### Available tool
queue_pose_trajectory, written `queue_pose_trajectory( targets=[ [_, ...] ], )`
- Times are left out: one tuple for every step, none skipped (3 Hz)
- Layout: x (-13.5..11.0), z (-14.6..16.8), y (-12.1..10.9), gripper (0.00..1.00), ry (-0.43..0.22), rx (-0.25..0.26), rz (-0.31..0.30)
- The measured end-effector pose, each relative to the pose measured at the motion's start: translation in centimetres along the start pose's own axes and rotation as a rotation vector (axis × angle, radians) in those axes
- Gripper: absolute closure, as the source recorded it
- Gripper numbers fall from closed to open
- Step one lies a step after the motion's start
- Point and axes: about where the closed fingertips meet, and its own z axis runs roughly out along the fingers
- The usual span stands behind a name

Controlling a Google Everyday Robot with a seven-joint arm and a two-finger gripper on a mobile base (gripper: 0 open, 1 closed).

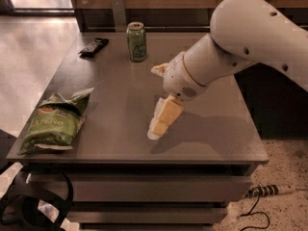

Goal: Pick green jalapeno chip bag

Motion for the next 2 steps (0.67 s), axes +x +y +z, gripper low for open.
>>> queue_pose_trajectory(
  targets=[
    [-3.5,1.9,-1.1,0.00,-0.088,0.002,-0.066],
    [-10.2,4.5,-0.9,0.00,-0.204,-0.028,-0.135]
  ],
)
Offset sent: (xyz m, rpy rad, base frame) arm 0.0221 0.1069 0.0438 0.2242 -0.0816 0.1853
